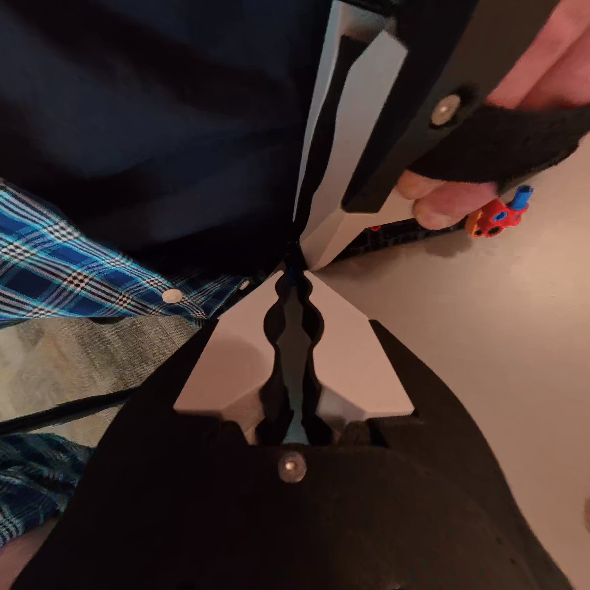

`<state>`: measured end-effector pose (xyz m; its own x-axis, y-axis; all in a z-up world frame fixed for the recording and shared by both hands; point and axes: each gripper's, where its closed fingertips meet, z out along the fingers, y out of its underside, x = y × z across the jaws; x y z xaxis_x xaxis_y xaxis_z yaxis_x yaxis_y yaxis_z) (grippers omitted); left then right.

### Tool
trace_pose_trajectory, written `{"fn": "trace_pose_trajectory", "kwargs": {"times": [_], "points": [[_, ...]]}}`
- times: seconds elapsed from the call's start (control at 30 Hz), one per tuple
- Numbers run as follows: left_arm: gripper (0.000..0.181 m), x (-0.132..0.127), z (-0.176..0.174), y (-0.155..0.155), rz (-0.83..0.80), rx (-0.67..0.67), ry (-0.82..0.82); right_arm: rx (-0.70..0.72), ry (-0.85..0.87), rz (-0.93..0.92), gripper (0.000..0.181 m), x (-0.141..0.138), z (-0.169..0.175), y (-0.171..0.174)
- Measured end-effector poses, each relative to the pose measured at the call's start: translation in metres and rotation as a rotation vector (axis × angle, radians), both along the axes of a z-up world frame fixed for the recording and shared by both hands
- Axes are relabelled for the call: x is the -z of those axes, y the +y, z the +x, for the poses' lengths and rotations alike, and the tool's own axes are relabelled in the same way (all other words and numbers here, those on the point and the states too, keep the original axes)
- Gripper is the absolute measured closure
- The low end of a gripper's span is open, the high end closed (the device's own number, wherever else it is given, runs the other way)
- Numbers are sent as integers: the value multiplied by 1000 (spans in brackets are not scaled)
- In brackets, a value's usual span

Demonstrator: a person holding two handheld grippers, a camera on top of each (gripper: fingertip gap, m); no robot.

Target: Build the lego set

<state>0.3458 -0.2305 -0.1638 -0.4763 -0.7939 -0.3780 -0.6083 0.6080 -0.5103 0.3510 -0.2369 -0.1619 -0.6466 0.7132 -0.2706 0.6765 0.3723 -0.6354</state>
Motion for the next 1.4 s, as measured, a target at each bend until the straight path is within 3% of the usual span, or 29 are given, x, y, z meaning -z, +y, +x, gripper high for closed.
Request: {"fn": "trace_pose_trajectory", "kwargs": {"times": [0.07, 0.27, 0.43, 0.53, 1.03, 1.27, 1.4], "points": [[172, -1, -1, 1, -20, -4, 7, 56, -38, -24, 178, -1, 0, 2], [173, 0, 3, 18, -107, -149, 18, 379, -26, 49, 138, -5, 4, 32], [173, -4, 6, 30, -180, -254, -20, 689, 60, 121, 149, -5, 3, 42], [173, -9, 10, 35, -216, -293, -44, 780, 108, 136, 152, -2, -2, 41], [173, -7, 11, 38, -207, -362, -19, 855, 104, 316, 161, 0, -1, 48], [172, -7, 14, 34, -235, -370, -20, 834, 88, 253, 160, 0, 2, 42], [173, -8, 17, 39, -291, -391, -17, 882, 109, 105, 151, -3, 5, 44]]}}
